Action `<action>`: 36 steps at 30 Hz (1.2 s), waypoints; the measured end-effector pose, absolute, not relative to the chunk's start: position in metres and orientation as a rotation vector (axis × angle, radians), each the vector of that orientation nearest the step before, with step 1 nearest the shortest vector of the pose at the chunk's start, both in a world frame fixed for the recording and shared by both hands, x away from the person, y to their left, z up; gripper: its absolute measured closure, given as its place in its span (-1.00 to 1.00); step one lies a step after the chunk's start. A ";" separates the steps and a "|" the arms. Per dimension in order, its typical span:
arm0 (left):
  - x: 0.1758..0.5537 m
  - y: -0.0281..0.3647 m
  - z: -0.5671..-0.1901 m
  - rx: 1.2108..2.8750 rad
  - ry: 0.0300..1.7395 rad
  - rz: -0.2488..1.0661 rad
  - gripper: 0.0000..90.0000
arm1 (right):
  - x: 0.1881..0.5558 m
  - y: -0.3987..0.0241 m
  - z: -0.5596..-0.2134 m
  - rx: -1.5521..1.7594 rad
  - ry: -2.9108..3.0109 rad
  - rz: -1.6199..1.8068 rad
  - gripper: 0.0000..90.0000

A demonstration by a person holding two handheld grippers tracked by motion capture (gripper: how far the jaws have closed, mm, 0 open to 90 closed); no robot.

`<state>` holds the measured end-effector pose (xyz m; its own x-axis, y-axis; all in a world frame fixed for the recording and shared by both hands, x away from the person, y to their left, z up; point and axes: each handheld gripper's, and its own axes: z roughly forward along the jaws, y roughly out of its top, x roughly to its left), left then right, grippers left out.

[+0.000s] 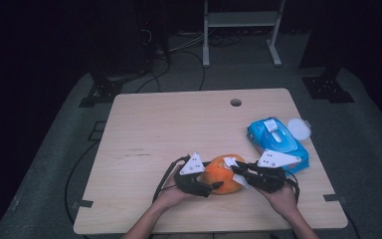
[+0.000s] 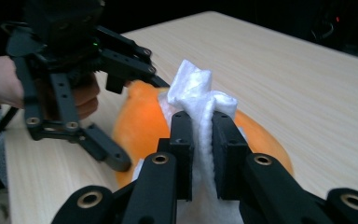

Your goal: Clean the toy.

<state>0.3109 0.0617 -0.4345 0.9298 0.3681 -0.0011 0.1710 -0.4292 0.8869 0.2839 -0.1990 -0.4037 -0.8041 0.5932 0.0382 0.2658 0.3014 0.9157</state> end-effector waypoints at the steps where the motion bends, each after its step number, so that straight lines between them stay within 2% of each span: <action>1: 0.311 0.063 -0.432 2.012 0.390 0.219 -0.31 | 0.283 -0.199 -0.402 0.764 2.258 1.502 0.76; 6: 0.309 0.065 -0.423 2.022 0.395 0.209 -0.30 | 0.292 -0.209 -0.410 0.847 2.266 1.482 0.76; 10: 0.309 0.062 -0.423 2.024 0.417 0.213 -0.32 | 0.283 -0.198 -0.402 0.783 2.261 1.507 0.76; 14: 0.308 0.060 -0.425 2.032 0.395 0.232 -0.49 | 0.278 -0.184 -0.399 0.699 2.278 1.455 0.77; 20: 0.319 0.068 -0.438 1.966 0.431 0.164 -0.77 | 0.287 -0.196 -0.410 0.763 2.299 1.442 0.77; 27: 0.310 0.057 -0.438 1.995 0.395 0.213 -0.63 | 0.279 -0.187 -0.399 0.732 2.280 1.476 0.77; 31: 0.309 0.057 -0.436 2.009 0.370 0.226 -0.67 | 0.278 -0.181 -0.400 0.688 2.296 1.438 0.77; 36: 0.315 0.062 -0.438 1.977 0.404 0.185 -0.71 | 0.292 -0.201 -0.410 0.805 2.294 1.450 0.77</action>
<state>0.3149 0.0617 -0.4383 0.9309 0.3618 -0.0506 0.1979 -0.3831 0.9023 0.2919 -0.2013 -0.4101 -0.7940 0.6068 0.0362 0.2932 0.3301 0.8973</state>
